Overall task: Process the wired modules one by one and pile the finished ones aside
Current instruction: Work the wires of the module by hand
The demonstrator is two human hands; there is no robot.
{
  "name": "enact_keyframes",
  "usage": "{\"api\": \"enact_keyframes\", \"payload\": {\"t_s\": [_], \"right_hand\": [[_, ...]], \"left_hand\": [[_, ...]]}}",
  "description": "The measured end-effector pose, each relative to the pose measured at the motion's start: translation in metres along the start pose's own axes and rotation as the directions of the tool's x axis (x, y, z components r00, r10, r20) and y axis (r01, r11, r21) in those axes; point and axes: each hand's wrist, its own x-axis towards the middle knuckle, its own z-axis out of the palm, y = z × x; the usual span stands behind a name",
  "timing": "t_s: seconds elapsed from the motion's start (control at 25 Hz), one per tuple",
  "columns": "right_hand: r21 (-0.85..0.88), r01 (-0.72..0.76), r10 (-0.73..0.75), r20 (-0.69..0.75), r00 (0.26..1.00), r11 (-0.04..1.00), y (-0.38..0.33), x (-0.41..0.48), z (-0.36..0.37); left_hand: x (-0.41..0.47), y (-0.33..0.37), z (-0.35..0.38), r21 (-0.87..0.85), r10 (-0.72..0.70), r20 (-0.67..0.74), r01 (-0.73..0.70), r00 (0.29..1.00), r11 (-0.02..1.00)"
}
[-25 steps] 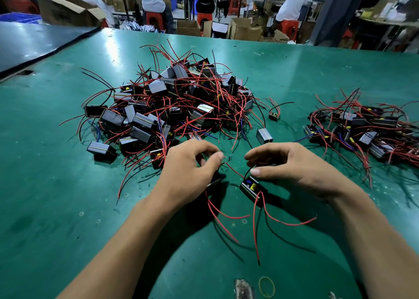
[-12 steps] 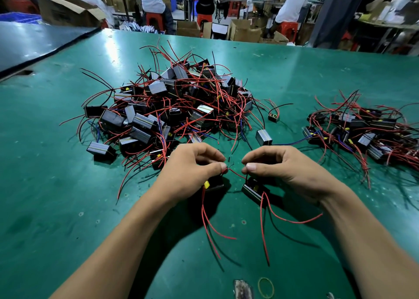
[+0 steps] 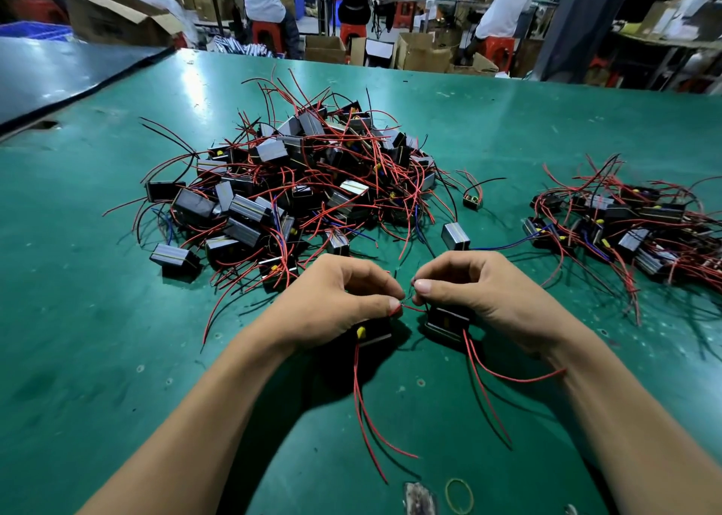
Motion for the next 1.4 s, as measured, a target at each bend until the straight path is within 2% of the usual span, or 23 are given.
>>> {"api": "enact_keyframes", "payload": {"t_s": [0.24,0.64,1.0,1.24,1.4], "right_hand": [[-0.003,0.001,0.000,0.051,0.999,1.000,0.000,-0.001,0.002],[-0.035,-0.002,0.003,0.008,1.000,0.999,0.002,0.001,0.003],[-0.066,0.055,-0.059,-0.064,0.996,0.996,0.001,0.001,0.007],[-0.023,0.029,-0.031,-0.074,0.997,0.999,0.002,0.001,0.007],[-0.035,0.041,-0.042,-0.038,0.998,0.999,0.001,0.001,0.005]], "left_hand": [[0.006,-0.007,0.011,-0.041,0.045,-0.159,-0.052,0.986,0.998],[0.006,-0.010,0.016,-0.097,0.025,-0.161,-0.041,0.987,0.994],[0.008,-0.009,0.019,0.015,0.027,-0.262,-0.024,0.965,1.000],[0.007,-0.009,0.016,0.006,0.032,-0.176,-0.031,0.984,0.999],[0.007,-0.009,0.011,-0.085,0.004,-0.103,-0.013,0.995,0.996]]}}
